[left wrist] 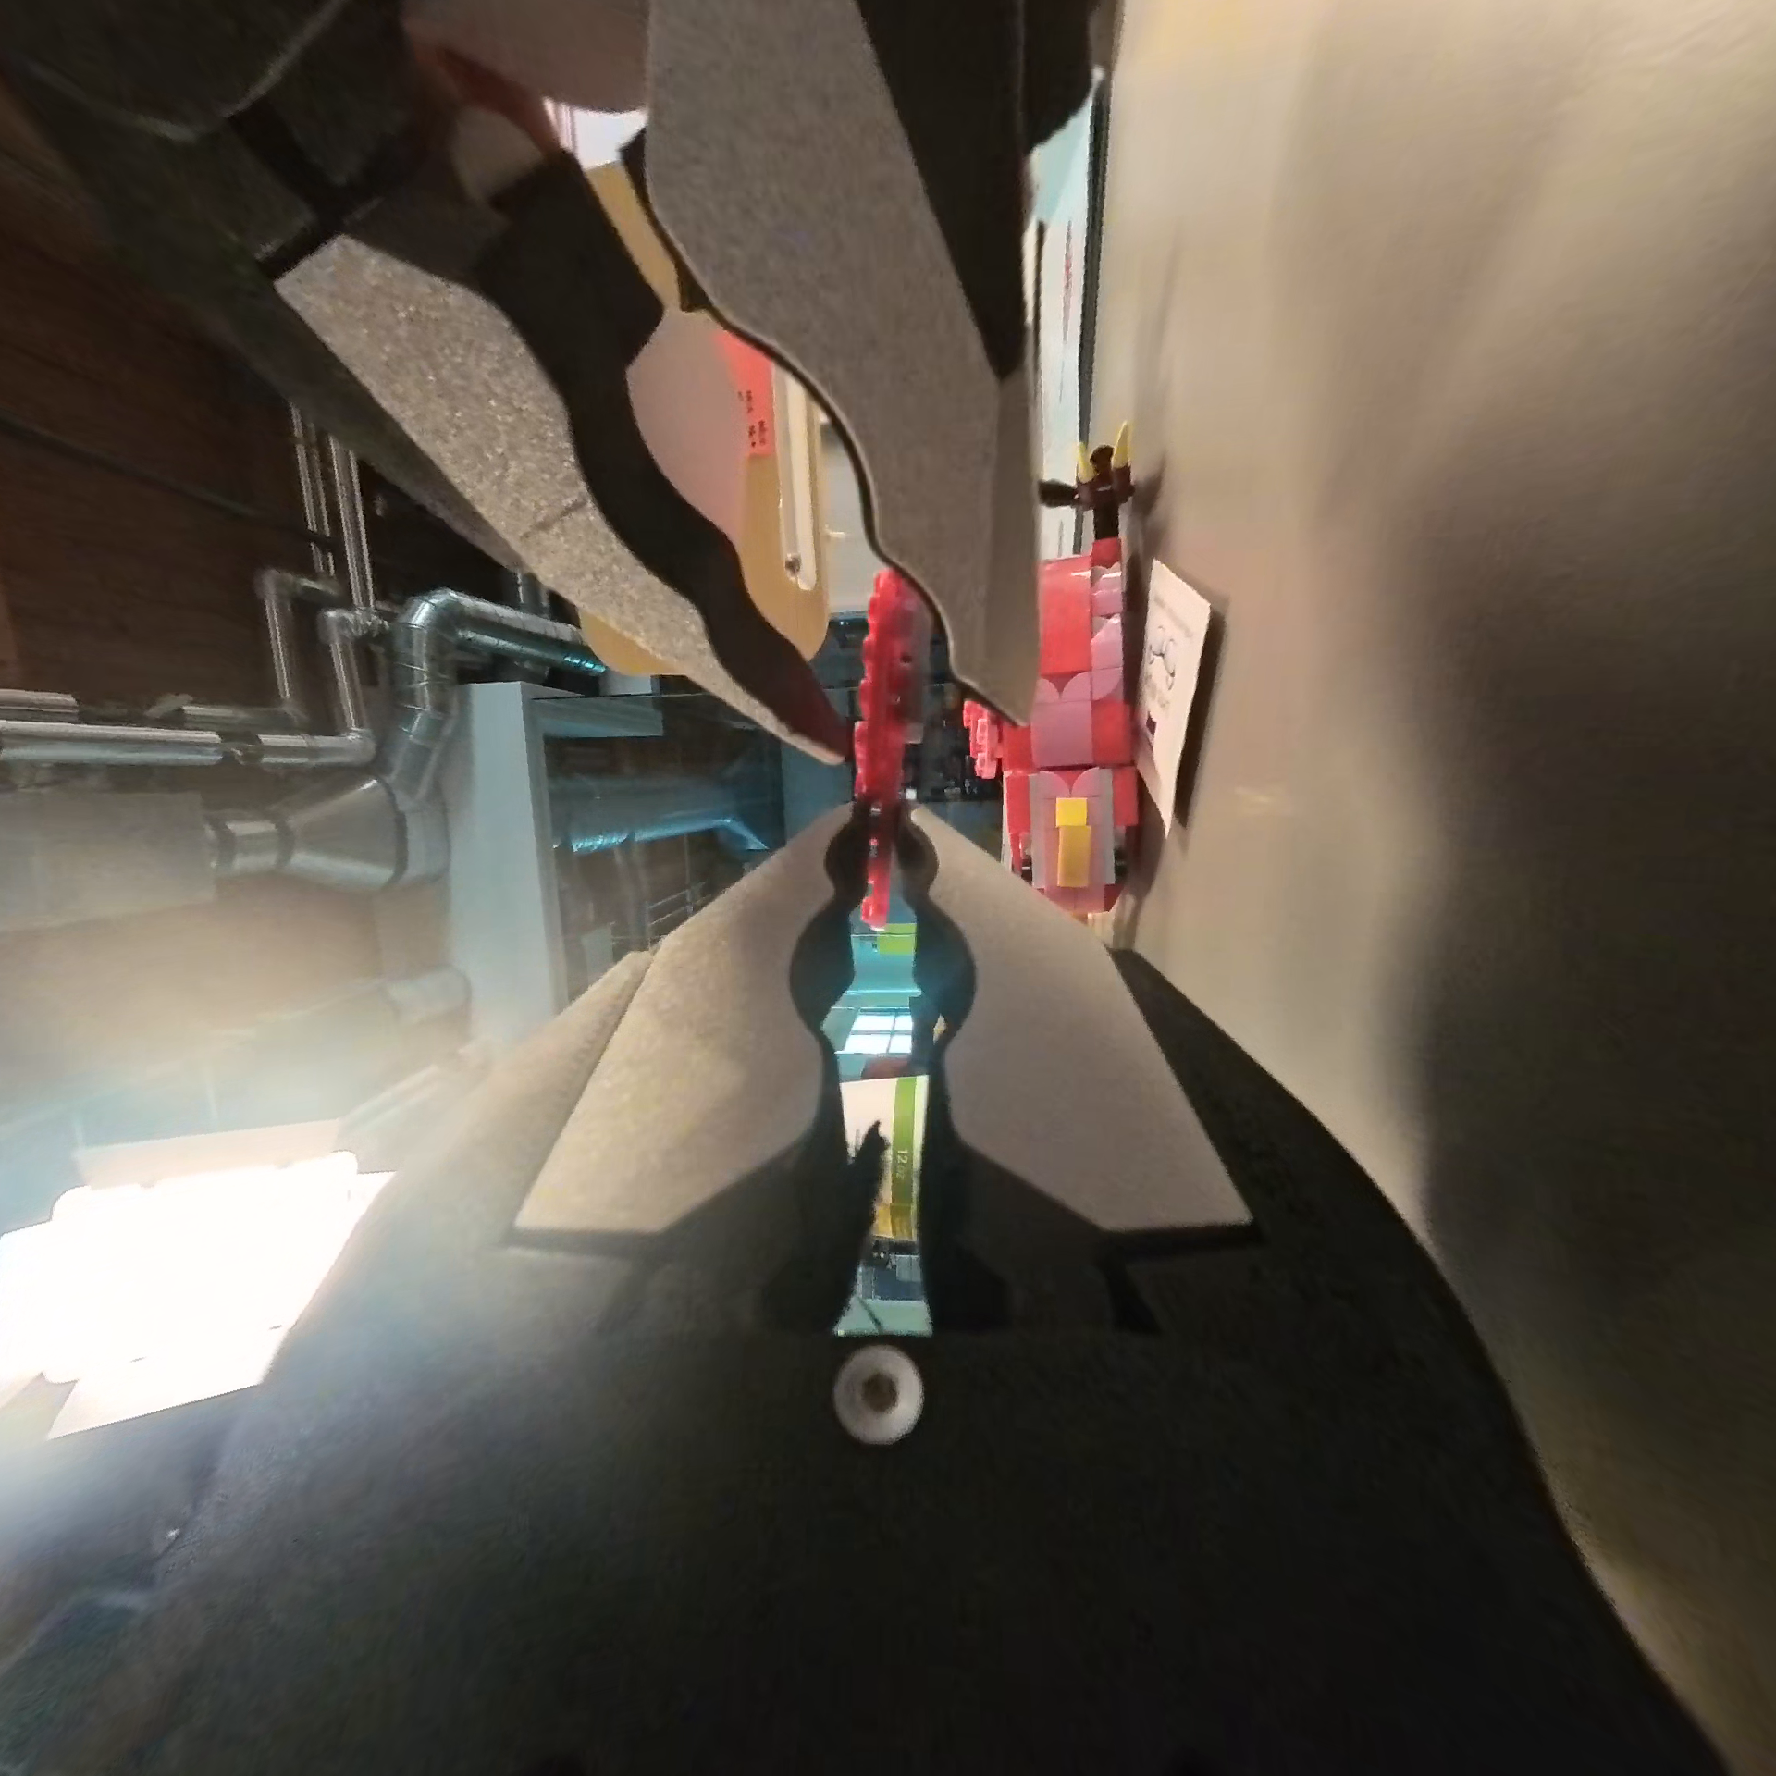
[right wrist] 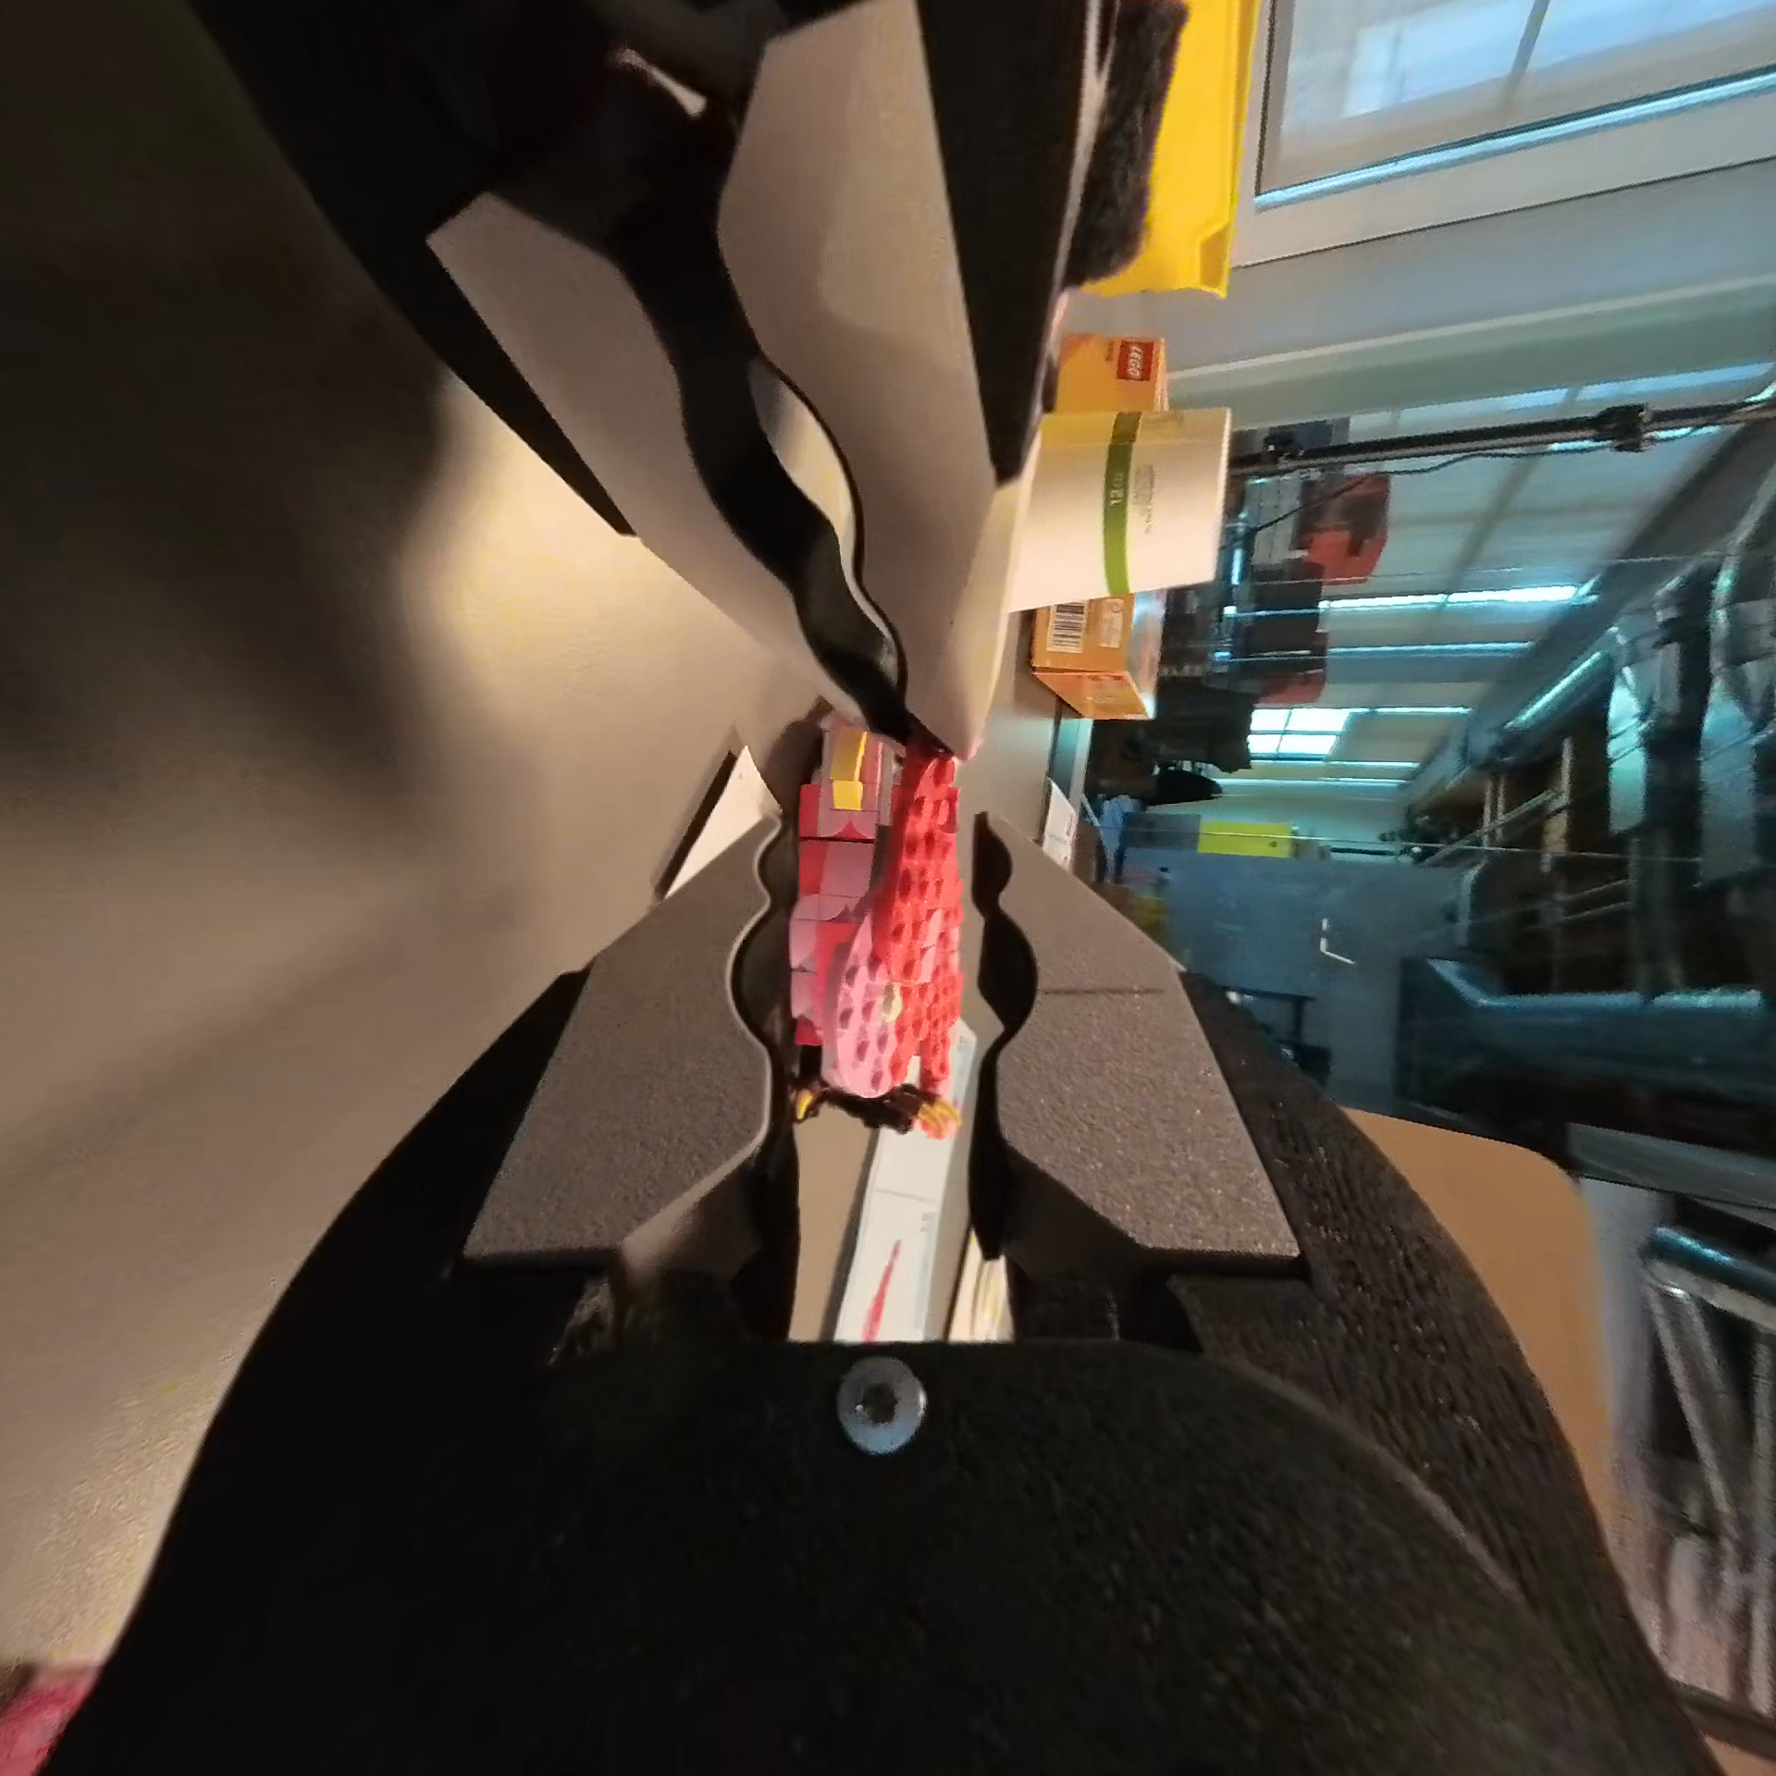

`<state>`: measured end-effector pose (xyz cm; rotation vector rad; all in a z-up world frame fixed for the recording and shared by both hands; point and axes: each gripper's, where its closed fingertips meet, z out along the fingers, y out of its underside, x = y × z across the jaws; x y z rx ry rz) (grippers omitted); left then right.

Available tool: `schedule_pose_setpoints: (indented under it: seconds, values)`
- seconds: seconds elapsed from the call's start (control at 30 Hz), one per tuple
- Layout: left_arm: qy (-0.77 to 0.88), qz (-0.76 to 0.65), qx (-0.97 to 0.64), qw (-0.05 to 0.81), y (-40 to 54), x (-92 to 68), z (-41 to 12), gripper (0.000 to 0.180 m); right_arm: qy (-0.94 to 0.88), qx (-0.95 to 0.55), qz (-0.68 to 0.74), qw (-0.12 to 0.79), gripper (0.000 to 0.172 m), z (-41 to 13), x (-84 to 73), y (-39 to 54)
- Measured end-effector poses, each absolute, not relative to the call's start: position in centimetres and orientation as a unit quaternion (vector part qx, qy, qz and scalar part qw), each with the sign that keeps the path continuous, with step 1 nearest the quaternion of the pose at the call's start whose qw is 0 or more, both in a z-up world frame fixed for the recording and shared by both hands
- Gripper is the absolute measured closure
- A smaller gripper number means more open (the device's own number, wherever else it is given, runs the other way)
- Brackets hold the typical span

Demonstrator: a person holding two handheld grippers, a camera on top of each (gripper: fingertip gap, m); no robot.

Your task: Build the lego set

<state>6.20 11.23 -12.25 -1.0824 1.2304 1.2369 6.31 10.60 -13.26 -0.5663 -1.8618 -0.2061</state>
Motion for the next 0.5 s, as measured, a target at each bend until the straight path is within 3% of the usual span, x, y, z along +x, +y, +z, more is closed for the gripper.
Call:
schedule_pose_setpoints:
  seconds: [0.5]
  values:
    - [0.517, 0.512, -0.462, 0.507, 11.51, 6.05, -12.68, 0.175, -0.778, -0.223, -0.177, 0.561, 0.148, -13.78, 5.91, 11.11]
